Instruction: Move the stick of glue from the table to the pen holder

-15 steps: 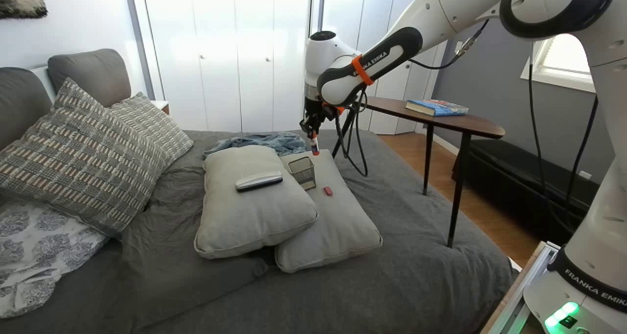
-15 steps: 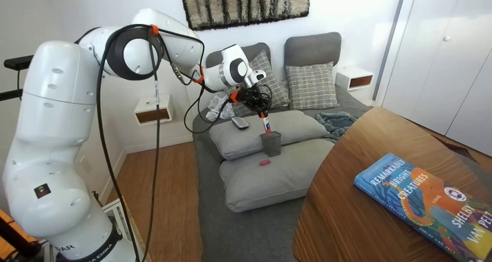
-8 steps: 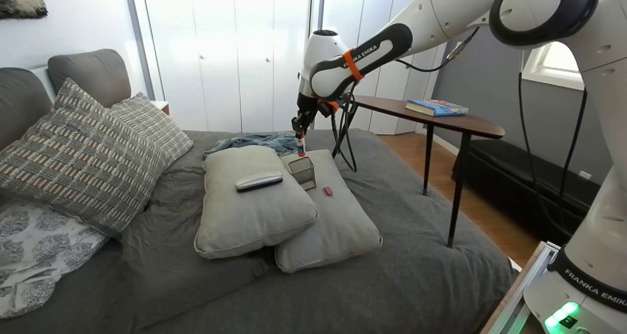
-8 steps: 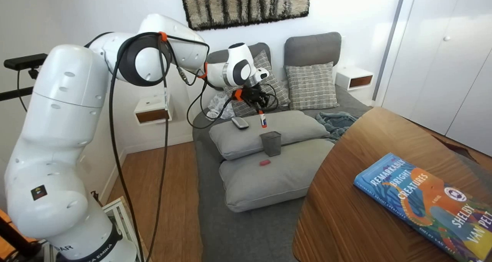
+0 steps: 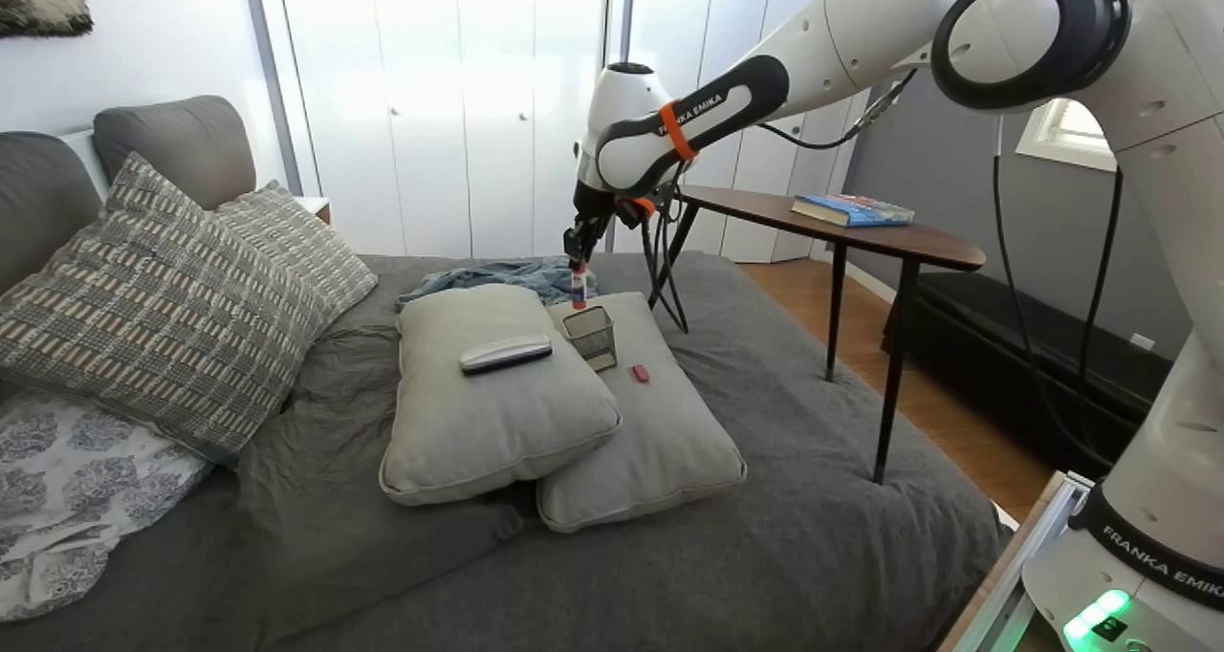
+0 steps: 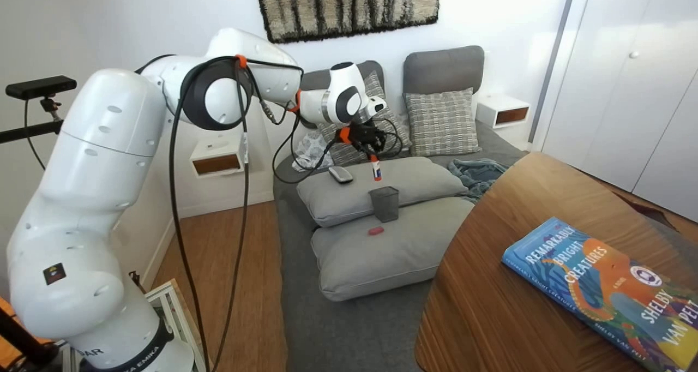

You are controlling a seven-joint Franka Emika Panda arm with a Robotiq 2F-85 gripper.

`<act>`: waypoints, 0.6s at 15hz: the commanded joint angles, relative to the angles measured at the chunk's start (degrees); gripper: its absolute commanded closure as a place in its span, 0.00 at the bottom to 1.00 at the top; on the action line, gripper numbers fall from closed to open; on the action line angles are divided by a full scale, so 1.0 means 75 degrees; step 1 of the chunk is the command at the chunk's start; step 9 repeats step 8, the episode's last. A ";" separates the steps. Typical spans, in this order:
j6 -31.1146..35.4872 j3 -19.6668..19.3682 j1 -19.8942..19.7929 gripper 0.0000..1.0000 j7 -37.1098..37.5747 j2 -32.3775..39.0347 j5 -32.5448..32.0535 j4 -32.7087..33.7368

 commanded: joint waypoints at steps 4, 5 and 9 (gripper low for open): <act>-0.0448 -0.0025 0.0049 0.12 -0.0181 0.0275 0.0138 0.0643; -0.0462 0.0010 0.0049 0.04 -0.0264 0.0144 0.0120 0.0535; -0.0244 -0.0049 0.0092 0.08 -0.0304 0.0092 0.0056 0.0394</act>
